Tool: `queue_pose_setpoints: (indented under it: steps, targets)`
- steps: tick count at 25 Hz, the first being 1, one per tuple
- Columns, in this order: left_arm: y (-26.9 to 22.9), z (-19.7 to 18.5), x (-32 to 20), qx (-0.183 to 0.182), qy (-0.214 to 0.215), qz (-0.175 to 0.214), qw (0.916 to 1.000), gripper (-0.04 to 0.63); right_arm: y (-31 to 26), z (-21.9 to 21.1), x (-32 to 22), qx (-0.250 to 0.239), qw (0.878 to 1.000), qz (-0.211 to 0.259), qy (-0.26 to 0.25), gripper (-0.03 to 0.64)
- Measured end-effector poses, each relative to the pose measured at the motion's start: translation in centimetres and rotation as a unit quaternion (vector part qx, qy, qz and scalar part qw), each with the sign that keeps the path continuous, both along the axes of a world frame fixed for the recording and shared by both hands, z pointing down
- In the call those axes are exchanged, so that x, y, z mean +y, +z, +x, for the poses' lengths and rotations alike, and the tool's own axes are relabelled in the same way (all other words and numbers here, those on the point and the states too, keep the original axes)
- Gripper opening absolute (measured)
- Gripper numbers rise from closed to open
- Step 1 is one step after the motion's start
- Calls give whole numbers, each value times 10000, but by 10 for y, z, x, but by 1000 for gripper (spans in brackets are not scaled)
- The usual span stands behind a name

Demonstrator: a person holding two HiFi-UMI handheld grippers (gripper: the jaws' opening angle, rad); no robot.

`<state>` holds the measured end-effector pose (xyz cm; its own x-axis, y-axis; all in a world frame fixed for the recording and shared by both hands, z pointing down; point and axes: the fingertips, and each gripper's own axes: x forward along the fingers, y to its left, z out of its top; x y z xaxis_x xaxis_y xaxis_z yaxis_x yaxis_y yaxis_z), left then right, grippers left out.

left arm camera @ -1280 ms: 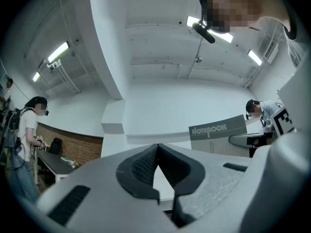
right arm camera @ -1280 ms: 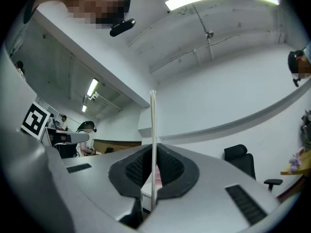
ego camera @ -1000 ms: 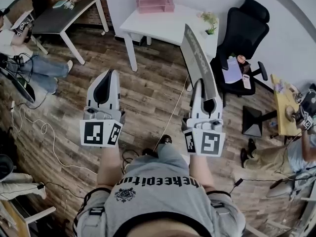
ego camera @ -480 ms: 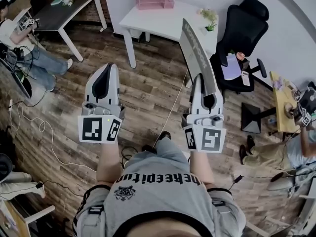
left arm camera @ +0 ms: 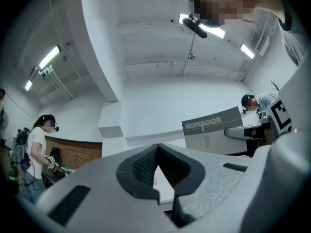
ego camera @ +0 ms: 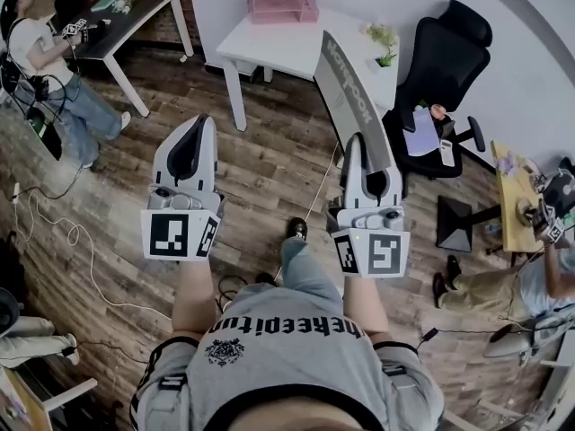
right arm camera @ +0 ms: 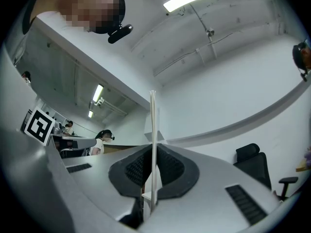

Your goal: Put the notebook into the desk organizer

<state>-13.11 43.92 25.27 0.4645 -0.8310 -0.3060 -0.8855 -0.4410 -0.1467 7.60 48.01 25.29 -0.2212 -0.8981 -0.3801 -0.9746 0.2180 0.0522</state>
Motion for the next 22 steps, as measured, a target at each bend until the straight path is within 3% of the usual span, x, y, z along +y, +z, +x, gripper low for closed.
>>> queue_pose_setpoints:
  steps: [2,7,22]
  targets:
    - [0,0,-17,15,-80,-19,10000,3,2,0,-21,33,10000,-35,-27,9]
    - [-8,-3,-61,710,-35,57,9975,3,4,6,-79,-14,9999,-84,-133,9]
    - [-20,47,-202,747,-559,86,9956,3,-10,66,-236,19,9992,-56,-384,8]
